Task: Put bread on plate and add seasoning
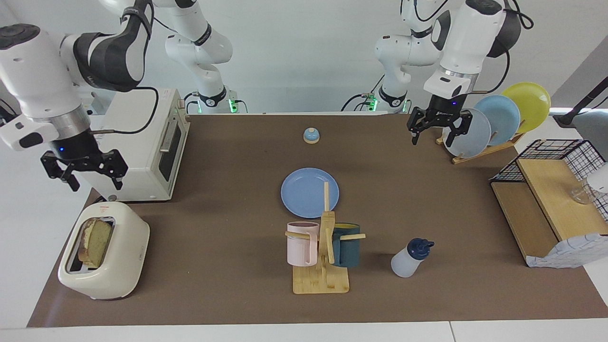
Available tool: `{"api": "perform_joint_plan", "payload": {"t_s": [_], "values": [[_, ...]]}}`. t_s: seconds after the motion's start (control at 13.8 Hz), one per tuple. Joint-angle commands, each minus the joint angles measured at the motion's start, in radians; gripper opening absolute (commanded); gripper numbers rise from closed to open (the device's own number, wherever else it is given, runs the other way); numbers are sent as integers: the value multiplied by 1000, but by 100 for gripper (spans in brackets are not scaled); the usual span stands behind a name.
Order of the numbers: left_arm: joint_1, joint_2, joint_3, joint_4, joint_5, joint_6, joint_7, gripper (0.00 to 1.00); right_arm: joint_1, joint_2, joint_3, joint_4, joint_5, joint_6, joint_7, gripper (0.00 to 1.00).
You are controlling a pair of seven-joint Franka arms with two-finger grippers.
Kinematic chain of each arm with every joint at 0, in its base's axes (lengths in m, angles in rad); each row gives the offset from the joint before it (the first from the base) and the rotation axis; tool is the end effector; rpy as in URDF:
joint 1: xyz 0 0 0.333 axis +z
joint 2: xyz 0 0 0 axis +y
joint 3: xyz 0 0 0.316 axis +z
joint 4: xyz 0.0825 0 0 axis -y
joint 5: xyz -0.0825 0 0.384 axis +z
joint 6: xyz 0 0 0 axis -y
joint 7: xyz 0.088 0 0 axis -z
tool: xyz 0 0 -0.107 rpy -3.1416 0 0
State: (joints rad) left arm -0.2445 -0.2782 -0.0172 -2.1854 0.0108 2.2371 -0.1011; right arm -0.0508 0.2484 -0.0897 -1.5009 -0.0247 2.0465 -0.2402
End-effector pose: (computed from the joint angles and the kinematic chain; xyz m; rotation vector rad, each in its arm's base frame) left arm 0.4831 -0.1297 0.5379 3.0445 -0.2533 0.5041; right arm 0.6597 -0.0879 0.5561 3.0058 0.1712 0.4311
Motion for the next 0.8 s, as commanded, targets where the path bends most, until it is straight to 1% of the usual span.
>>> {"api": "perform_joint_plan", "payload": {"t_s": [0.0, 0.07, 0.15, 0.22, 0.29, 0.36, 0.51, 0.58, 0.73], "values": [[-15, -36, -7, -160, 18, 229, -35, 100, 8, 60, 2, -69, -18, 239, -88, 100], [-15, -33, -7, -192, 26, 296, -34, 100, 9, 48, 1, -146, -18, 385, -161, 100], [-9, -24, -7, -223, 37, 370, -34, 100, 0, 39, 1, -183, -18, 447, -221, 100], [-4, -3, -7, -243, 38, 442, -35, 100, -1, 37, 1, -189, -17, 449, -255, 100], [-4, 26, -7, -252, 38, 505, -35, 100, -6, 35, 2, -193, -14, 448, -249, 100], [-3, 71, -7, -254, 38, 568, -37, 100, -17, 35, 2, -190, -6, 443, -248, 100], [-13, 166, -6, -254, 35, 691, -46, 100, -37, 37, 4, -154, 11, 362, -249, 100], [-13, 212, -6, -254, 32, 761, -49, 100, -37, 38, 4, -139, 23, 347, -248, 100], [-15, 304, -6, -254, 29, 889, -51, 100, -65, 42, 5, -174, 43, 444, -238, 100]]}}
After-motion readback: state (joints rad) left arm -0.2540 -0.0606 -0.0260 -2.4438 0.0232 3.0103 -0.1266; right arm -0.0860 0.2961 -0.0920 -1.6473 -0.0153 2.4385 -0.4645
